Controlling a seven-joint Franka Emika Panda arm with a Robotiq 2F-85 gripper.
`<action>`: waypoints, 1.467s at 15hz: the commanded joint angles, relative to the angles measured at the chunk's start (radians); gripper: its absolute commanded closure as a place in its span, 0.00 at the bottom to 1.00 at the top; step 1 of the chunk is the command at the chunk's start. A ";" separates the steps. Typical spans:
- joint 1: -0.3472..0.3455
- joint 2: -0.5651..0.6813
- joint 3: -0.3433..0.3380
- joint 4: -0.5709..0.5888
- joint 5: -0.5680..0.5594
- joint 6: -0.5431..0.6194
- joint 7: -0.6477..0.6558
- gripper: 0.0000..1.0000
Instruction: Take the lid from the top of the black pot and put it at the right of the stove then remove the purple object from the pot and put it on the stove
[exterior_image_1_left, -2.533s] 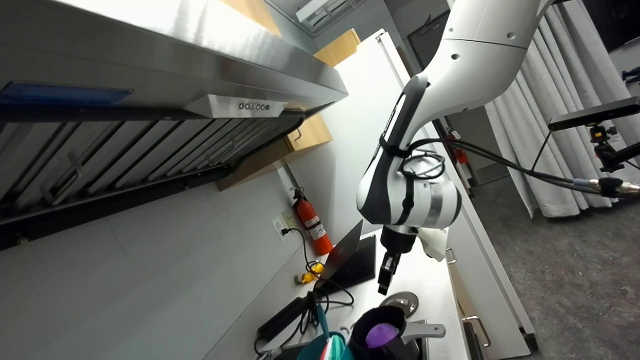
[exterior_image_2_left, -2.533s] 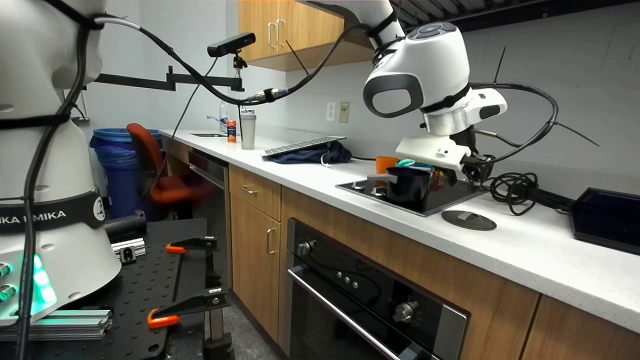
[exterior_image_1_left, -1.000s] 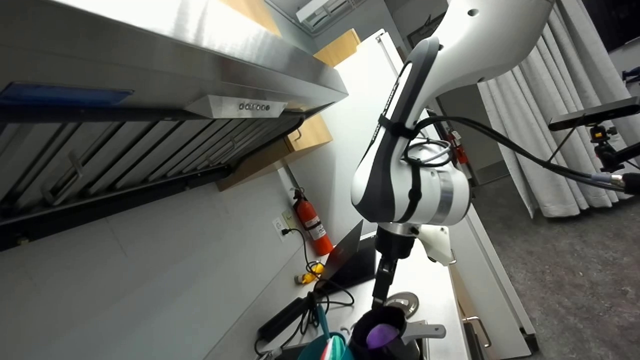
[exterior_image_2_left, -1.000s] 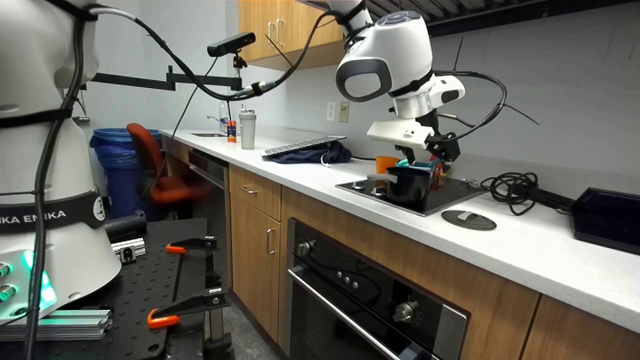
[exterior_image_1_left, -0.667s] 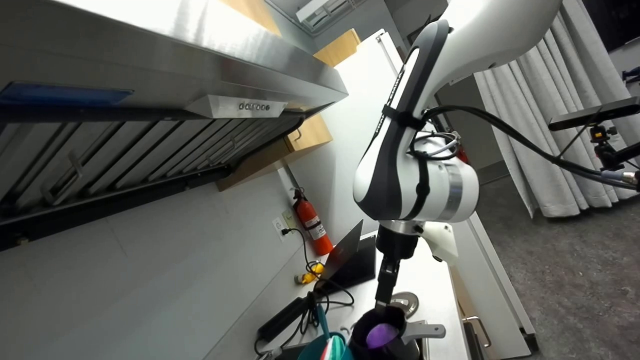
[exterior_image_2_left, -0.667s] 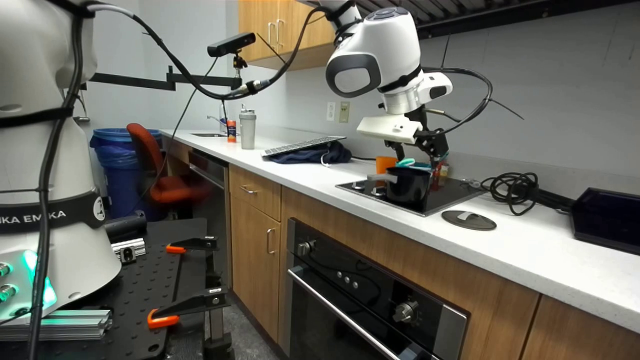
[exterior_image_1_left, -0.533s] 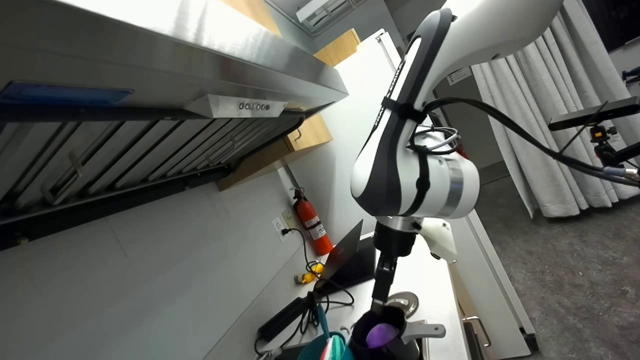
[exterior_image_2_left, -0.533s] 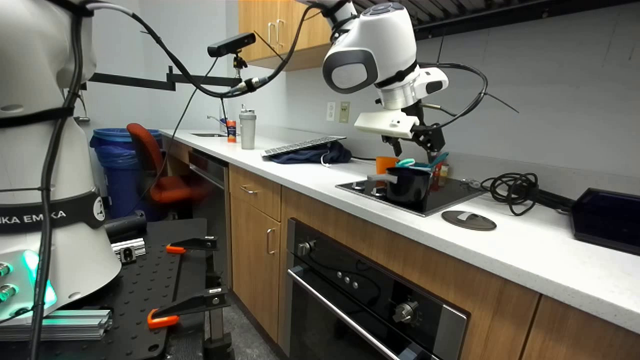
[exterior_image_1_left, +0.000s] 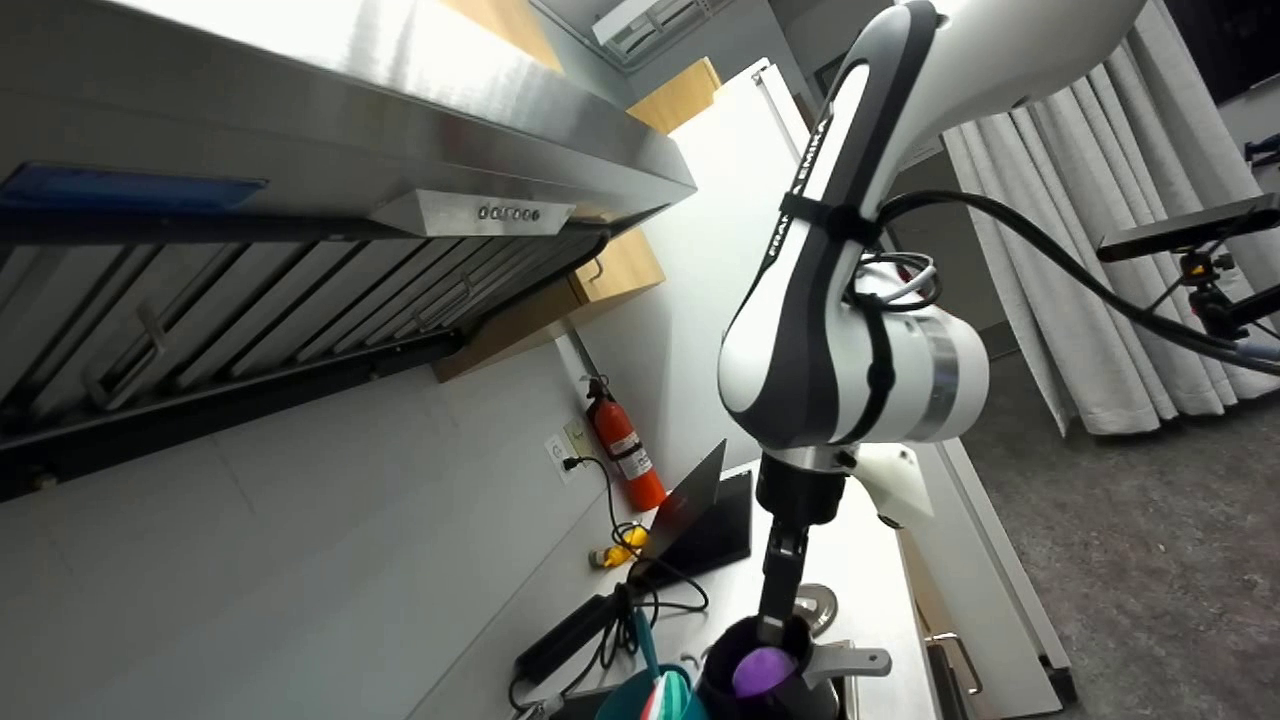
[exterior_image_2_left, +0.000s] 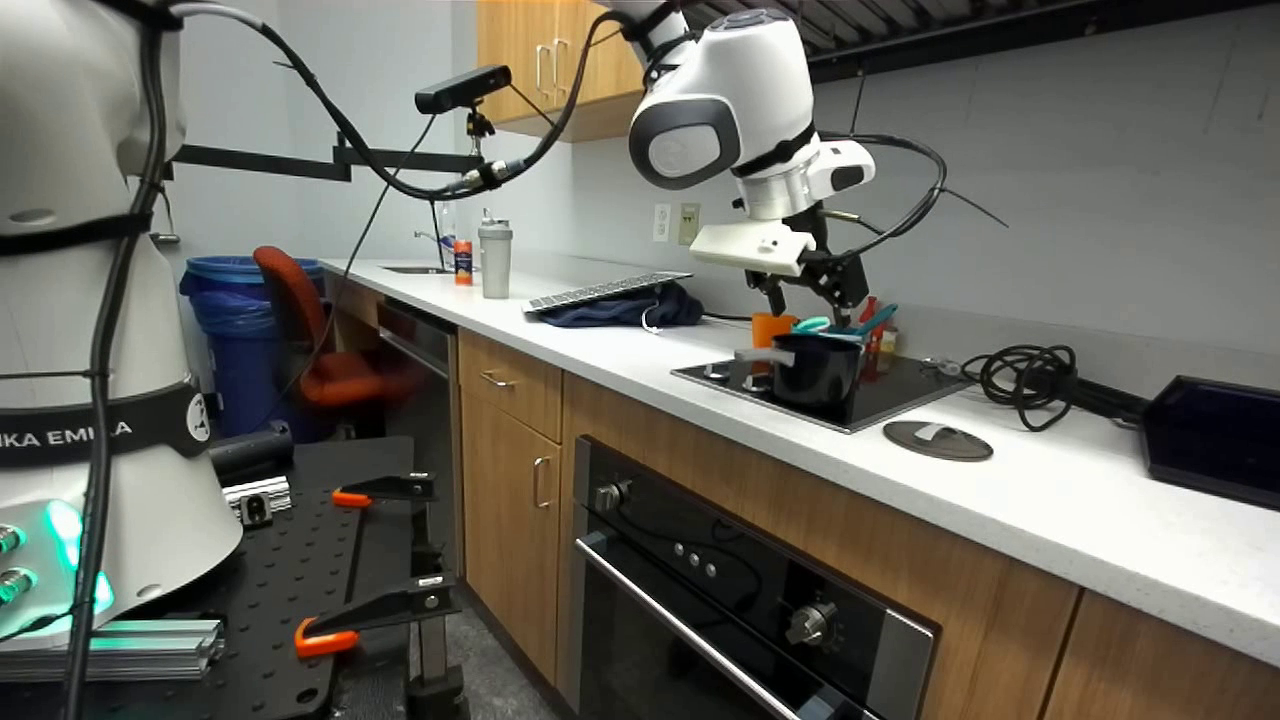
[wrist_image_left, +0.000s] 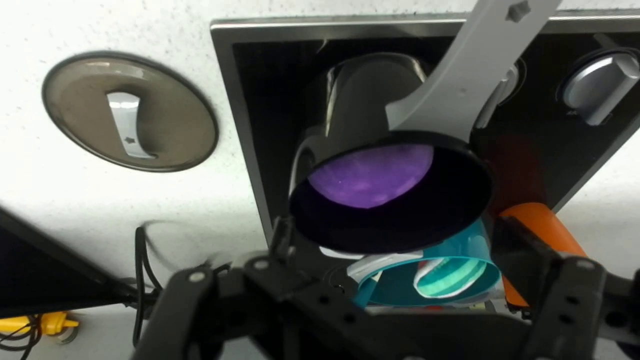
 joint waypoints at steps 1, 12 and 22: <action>0.033 -0.013 -0.042 -0.022 -0.055 -0.031 0.065 0.16; 0.080 0.016 -0.040 0.006 -0.065 -0.010 0.077 0.00; 0.068 0.079 -0.031 0.103 -0.056 0.004 0.038 0.00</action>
